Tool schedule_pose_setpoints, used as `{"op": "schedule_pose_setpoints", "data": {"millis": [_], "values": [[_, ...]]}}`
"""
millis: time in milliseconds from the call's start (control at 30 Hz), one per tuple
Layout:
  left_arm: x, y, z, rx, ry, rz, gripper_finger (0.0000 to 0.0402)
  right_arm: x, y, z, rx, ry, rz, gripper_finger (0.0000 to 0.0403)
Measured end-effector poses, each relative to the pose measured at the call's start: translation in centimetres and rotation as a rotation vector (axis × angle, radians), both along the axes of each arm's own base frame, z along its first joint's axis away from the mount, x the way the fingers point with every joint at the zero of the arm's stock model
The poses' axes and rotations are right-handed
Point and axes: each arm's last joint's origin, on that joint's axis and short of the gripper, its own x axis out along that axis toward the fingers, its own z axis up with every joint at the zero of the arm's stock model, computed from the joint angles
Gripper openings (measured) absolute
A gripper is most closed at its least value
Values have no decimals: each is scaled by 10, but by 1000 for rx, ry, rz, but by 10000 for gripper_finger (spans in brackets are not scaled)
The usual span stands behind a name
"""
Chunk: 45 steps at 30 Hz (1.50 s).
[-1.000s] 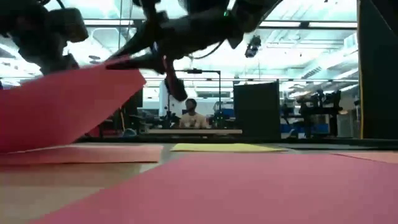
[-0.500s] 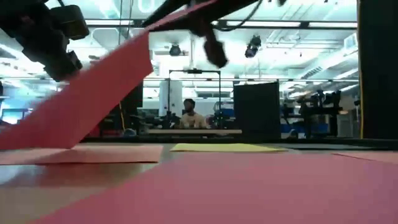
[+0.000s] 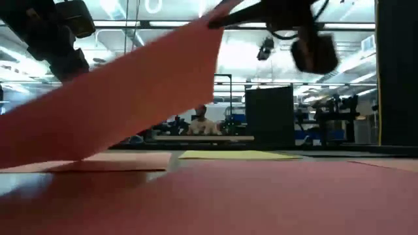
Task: Organize paper
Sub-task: Stack the red paper on top of the red paper
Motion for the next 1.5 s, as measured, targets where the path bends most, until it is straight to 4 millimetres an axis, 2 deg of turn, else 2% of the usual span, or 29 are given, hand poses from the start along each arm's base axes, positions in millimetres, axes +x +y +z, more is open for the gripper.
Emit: {"op": "schedule_pose_setpoints", "data": {"millis": [200,400,633,800,933,1033,1500], "values": [[2,-5,-5,-24,-41,-28,72,-25,20,-13,35,91,-81,0],[5,-14,-30,-134,-111,-72,72,-41,29,-19,70,139,-128,0],[-1,-20,-64,-242,-76,-88,72,-56,35,-26,103,210,-173,0],[-4,-21,-78,-272,-58,-82,72,-77,43,-33,138,276,-222,0],[-3,-22,-79,-279,-66,-86,72,-89,49,-35,171,285,-254,0],[-3,-23,-80,-279,-70,-87,72,-90,51,-34,172,281,-254,0],[0,-24,-79,-281,-84,-92,72,-78,27,-36,93,321,-353,0]]}}
